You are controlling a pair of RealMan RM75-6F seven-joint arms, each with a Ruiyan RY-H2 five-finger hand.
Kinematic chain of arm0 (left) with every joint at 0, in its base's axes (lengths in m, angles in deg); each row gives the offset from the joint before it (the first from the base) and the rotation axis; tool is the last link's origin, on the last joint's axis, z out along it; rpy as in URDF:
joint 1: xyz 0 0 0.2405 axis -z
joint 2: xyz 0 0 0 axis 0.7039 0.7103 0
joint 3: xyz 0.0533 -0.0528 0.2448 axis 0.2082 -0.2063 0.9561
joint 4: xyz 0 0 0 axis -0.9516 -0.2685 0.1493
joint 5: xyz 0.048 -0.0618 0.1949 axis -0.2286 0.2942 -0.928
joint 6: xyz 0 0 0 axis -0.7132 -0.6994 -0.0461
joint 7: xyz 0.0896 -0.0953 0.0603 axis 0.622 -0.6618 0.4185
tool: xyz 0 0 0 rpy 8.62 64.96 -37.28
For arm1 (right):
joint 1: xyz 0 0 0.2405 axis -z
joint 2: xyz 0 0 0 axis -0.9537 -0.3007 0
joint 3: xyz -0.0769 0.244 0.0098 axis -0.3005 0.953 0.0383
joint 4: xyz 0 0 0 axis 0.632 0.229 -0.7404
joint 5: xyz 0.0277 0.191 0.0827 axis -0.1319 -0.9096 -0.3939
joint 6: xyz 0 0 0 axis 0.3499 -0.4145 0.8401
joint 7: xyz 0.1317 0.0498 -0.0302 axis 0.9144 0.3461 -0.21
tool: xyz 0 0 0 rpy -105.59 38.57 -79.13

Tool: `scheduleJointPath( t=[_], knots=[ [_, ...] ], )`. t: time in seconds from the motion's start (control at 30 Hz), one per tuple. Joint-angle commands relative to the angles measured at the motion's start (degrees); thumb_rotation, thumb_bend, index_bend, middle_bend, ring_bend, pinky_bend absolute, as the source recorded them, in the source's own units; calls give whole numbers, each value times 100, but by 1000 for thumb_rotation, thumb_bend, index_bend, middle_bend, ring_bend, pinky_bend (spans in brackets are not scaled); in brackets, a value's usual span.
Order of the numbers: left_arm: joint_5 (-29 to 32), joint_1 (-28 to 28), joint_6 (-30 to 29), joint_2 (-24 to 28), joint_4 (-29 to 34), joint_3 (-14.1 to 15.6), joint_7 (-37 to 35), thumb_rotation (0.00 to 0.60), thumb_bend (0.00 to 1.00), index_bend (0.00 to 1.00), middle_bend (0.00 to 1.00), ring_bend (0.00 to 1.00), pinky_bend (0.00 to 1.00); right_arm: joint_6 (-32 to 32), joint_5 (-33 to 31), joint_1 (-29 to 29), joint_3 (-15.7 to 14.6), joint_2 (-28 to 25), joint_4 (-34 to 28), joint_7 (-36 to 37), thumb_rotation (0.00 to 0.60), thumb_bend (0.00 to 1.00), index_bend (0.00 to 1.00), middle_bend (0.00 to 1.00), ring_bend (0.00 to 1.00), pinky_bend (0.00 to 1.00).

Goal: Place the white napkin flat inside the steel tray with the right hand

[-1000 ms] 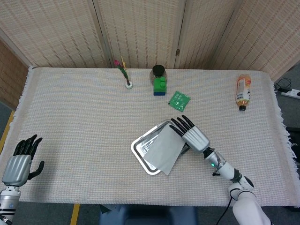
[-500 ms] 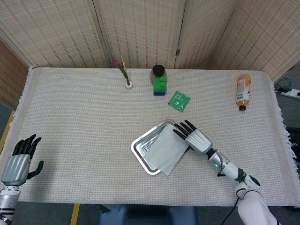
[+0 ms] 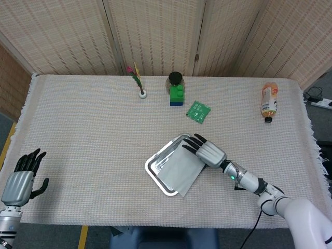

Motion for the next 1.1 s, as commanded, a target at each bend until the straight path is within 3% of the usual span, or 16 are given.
scheduleJointPath(
  t=[0.03, 0.23, 0.37, 0.47, 0.8, 0.93, 1.1],
  knots=[
    [-22, -3, -14, 0, 8, 9, 12, 600, 497, 0, 0, 0, 0, 903, -699, -328, 425, -1532, -2419, -1424, 600, 551, 0, 0, 0, 0],
    [-14, 0, 21, -5, 26, 25, 32, 600, 497, 0, 0, 0, 0, 1949, -1602, -554, 614, -2371, -3737, -2323, 600, 507, 0, 0, 0, 0],
    [-8, 17, 79, -1, 65, 45, 70, 600, 497, 0, 0, 0, 0, 2817, -2819, -940, 727, -2720, -4266, -3274, 600, 506, 0, 0, 0, 0],
    [-26, 14, 76, 9, 95, 57, 58, 600, 497, 0, 0, 0, 0, 3136, -3753, -1251, 621, -2727, -4432, -3847, 600, 470, 0, 0, 0, 0],
    [-73, 9, 43, 65, 149, 54, -75, 600, 497, 0, 0, 0, 0, 2975, -5780, -2134, 167, -2699, -4963, -4766, 600, 414, 0, 0, 0, 0],
    [-134, 10, 10, 92, 175, 61, -151, 600, 497, 0, 0, 0, 0, 2851, -6086, -2356, 53, -2638, -5065, -4821, 600, 385, 0, 0, 0, 0],
    [-163, -7, -51, 118, 213, 52, -227, 600, 497, 0, 0, 0, 0, 2366, -6030, -2288, -29, -2406, -5042, -4873, 600, 336, 0, 0, 0, 0]
  ],
)
